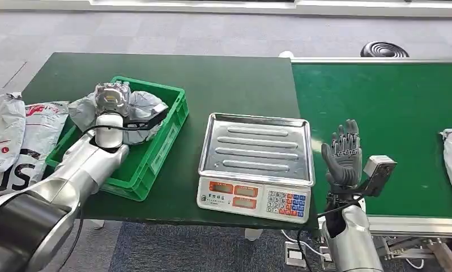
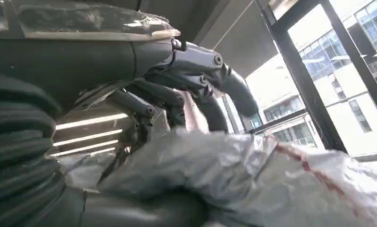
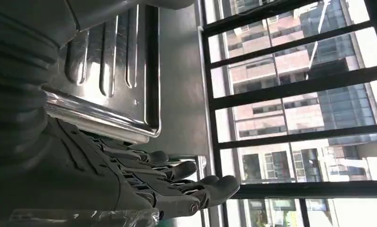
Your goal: Moved the parcel from conveyor to table for the left to box.
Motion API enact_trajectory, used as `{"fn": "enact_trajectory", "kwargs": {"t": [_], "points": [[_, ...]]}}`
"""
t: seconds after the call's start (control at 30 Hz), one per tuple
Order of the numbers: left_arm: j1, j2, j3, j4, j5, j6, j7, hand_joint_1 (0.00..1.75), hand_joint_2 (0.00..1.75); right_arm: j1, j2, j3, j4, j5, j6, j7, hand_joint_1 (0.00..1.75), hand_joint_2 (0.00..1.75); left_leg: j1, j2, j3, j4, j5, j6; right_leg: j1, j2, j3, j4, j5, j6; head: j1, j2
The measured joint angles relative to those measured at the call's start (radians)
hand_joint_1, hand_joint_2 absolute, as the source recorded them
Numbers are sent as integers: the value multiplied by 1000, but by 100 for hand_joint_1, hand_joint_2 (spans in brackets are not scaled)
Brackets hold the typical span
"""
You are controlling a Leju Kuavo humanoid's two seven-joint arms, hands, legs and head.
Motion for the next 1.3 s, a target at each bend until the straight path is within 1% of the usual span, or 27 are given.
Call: {"fn": "enact_trajectory", "kwargs": {"t": [0.3,0.47,0.53,0.67,0.73,0.8,0.83,0.87,0.9,1.03,1.3], "points": [[12,3,14,0,-43,-13,29,0,175,-12,0,3,8,2,0,1,0,175,0,0,0,0,0,0,1,0,0,0,0,0,0,0],[18,2,49,-3,-69,58,13,0,175,-14,2,8,8,13,-7,3,0,175,0,0,0,0,0,0,1,0,0,0,0,0,0,0],[18,0,70,-7,-72,96,-11,0,175,-17,3,11,8,19,-9,5,0,175,0,0,0,0,0,0,0,0,0,0,0,0,0,0],[17,-11,139,-24,-65,230,-106,0,175,-19,5,16,8,27,-15,8,0,175,0,0,0,0,0,0,0,0,0,0,0,0,0,0],[18,-25,201,-39,51,301,-288,0,175,-19,6,18,12,28,-15,8,0,175,0,0,0,0,0,0,0,0,0,0,0,0,0,0],[19,-50,295,-56,235,330,-538,0,175,-23,6,18,17,29,-15,8,0,175,0,-1,0,0,0,0,0,-1,0,0,0,0,0,0],[20,-60,339,-63,302,328,-620,0,175,-26,7,18,20,29,-15,8,0,175,0,-1,0,0,0,0,0,-1,0,0,0,0,0,0],[20,-69,378,-68,344,324,-667,0,175,-30,9,19,23,29,-15,8,0,175,0,-1,0,0,0,0,0,-1,0,0,0,0,0,0],[20,-81,414,-74,368,322,-690,0,175,-33,10,19,26,29,-15,7,0,175,0,0,0,0,0,0,0,0,0,0,0,0,0,0],[22,-103,497,-87,380,319,-706,0,175,-36,12,20,34,29,-15,6,0,175,0,0,1,0,0,0,0,1,0,0,0,0,0,0],[29,-116,560,-94,385,319,-714,0,175,-43,13,20,43,30,-15,5,0,175,0,0,0,0,0,0,1,0,0,0,0,0,0,0]]}}
